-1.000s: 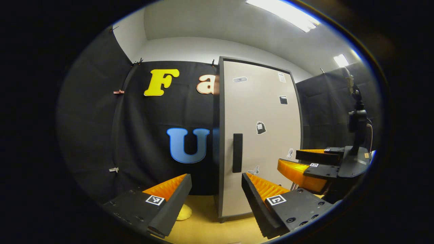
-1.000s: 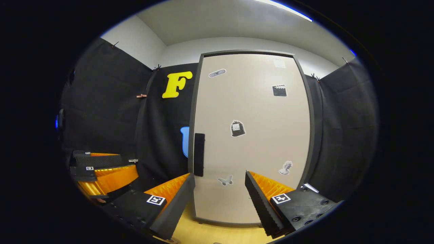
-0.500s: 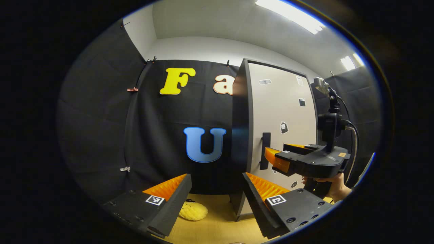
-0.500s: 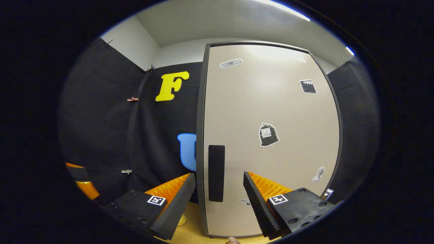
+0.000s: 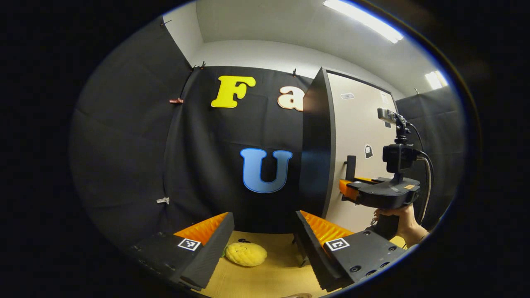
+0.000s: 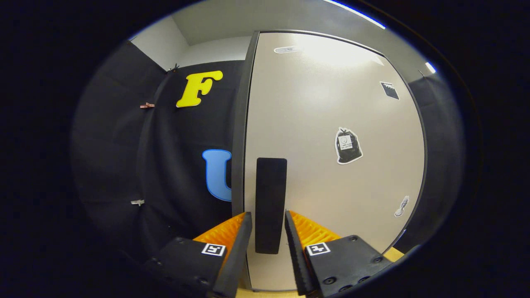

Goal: Open the cabinet door with the right hand, grasp the bottle in the cabinet with the left hand and place it on the coaster, then close the cabinet door with the right hand.

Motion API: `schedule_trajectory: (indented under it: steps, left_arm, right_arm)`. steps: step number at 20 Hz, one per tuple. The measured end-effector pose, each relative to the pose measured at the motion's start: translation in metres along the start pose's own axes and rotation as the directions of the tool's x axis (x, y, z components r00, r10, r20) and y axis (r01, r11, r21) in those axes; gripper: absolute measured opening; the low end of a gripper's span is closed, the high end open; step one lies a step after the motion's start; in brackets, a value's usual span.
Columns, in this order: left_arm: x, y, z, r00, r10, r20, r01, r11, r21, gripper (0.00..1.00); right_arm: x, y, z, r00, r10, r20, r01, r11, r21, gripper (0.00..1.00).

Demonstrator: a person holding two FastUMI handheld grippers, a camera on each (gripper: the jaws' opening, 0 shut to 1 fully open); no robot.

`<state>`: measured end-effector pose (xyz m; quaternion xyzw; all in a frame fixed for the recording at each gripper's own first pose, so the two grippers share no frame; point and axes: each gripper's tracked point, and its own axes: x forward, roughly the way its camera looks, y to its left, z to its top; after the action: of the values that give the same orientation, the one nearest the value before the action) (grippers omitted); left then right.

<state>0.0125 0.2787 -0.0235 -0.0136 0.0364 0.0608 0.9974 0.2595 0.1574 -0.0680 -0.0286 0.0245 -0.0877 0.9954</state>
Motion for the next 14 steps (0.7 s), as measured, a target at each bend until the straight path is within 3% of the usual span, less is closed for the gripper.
schedule_trajectory:
  steps: [1, 6, 7, 8, 10, 14]
  left_arm:
    - [-0.001, 0.005, -0.002, 1.000, 0.009, -0.007, -0.009, 1.000, -0.001, 0.94]
    - [-0.007, 0.016, -0.010, 0.999, 0.039, -0.024, -0.039, 0.999, -0.005, 0.94]
    - [-0.009, 0.021, -0.013, 0.998, 0.047, -0.029, -0.047, 0.999, -0.002, 0.94]
    - [-0.011, 0.024, -0.014, 0.998, 0.054, -0.033, -0.054, 0.999, 0.000, 0.94]
    - [-0.015, 0.025, -0.015, 0.997, 0.062, -0.041, -0.062, 0.998, -0.001, 0.94]
    - [-0.020, 0.024, -0.009, 0.998, 0.063, -0.030, -0.063, 0.998, 0.004, 0.94]
  right_arm:
    - [-0.001, 0.002, -0.001, 1.000, -0.009, 0.004, 0.009, 1.000, -0.008, 0.47]
    - [-0.005, -0.003, 0.002, 0.999, -0.033, 0.014, 0.032, 0.999, 0.006, 0.42]
    - [0.002, -0.002, -0.001, 0.999, -0.032, 0.011, 0.032, 0.999, 0.008, 0.33]
    - [0.001, -0.001, 0.000, 0.999, -0.036, 0.013, 0.035, 0.999, 0.005, 0.33]
    - [0.002, -0.001, -0.002, 0.999, -0.040, 0.007, 0.040, 0.999, -0.020, 0.18]
    - [-0.008, 0.001, -0.001, 1.000, 0.008, -0.021, -0.008, 1.000, 0.000, 0.17]
